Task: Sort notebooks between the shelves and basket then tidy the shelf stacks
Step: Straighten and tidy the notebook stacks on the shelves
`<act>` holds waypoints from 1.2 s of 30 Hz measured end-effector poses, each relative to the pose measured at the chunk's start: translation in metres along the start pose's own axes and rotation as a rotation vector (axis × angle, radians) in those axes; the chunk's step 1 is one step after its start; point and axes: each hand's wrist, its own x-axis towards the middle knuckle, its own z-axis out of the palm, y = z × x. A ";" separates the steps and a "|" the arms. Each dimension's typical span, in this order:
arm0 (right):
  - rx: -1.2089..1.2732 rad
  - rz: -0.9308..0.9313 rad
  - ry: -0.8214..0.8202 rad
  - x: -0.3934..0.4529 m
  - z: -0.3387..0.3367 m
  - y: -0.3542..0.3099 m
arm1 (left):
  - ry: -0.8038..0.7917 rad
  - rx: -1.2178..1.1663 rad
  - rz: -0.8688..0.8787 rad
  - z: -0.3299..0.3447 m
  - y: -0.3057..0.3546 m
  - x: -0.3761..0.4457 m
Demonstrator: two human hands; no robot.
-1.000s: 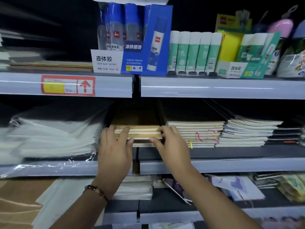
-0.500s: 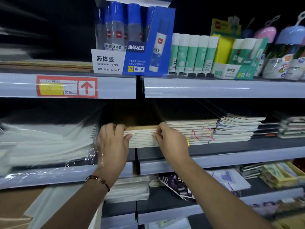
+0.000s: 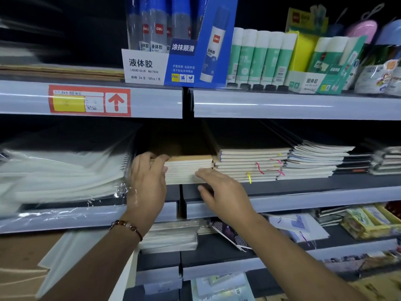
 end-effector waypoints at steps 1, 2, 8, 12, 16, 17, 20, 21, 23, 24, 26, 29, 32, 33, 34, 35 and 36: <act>0.001 0.025 -0.031 -0.006 0.000 -0.002 | -0.032 0.013 0.001 -0.003 0.002 -0.004; 0.017 0.060 -0.061 -0.012 0.000 -0.004 | -0.063 0.026 0.012 -0.005 0.004 -0.011; -0.050 0.019 -0.358 -0.023 -0.005 -0.003 | -0.307 0.152 0.108 -0.009 0.026 -0.061; -0.043 0.036 -0.457 -0.015 -0.009 -0.002 | -0.419 0.233 -0.016 -0.008 0.034 -0.057; -0.072 0.025 -0.476 -0.011 -0.007 0.001 | -0.498 0.275 -0.041 -0.015 0.039 -0.047; -0.076 0.021 -0.479 -0.011 -0.007 0.002 | -0.510 0.289 -0.045 -0.016 0.040 -0.046; -0.075 0.002 -0.489 -0.012 -0.009 0.003 | -0.568 0.293 -0.072 -0.019 0.042 -0.045; -0.070 -0.009 -0.490 -0.013 -0.010 0.004 | -0.600 0.292 -0.082 -0.022 0.043 -0.044; -0.061 -0.044 -0.494 -0.018 -0.014 0.005 | -0.642 0.311 -0.088 -0.034 0.051 -0.045; -0.054 -0.067 -0.493 -0.021 -0.017 0.006 | -0.644 0.312 -0.079 -0.045 0.056 -0.048; -0.032 -0.105 -0.480 -0.027 -0.025 0.006 | -0.612 0.284 -0.034 -0.074 0.064 -0.060; -0.006 -0.148 -0.434 -0.034 -0.041 0.002 | -0.415 0.265 0.064 -0.131 0.060 -0.082; 0.017 -0.196 -0.407 -0.033 -0.056 -0.014 | -0.274 0.236 -0.016 -0.176 0.027 -0.082; 0.020 -0.215 -0.397 -0.031 -0.060 -0.022 | -0.261 0.239 -0.077 -0.187 0.012 -0.078; 0.029 -0.233 -0.385 -0.028 -0.064 -0.031 | -0.242 0.252 -0.132 -0.197 -0.004 -0.074; 0.043 -0.248 -0.372 -0.024 -0.068 -0.041 | -0.222 0.264 -0.182 -0.206 -0.020 -0.070; 0.062 -0.261 -0.359 -0.020 -0.071 -0.053 | -0.209 0.276 -0.226 -0.214 -0.037 -0.066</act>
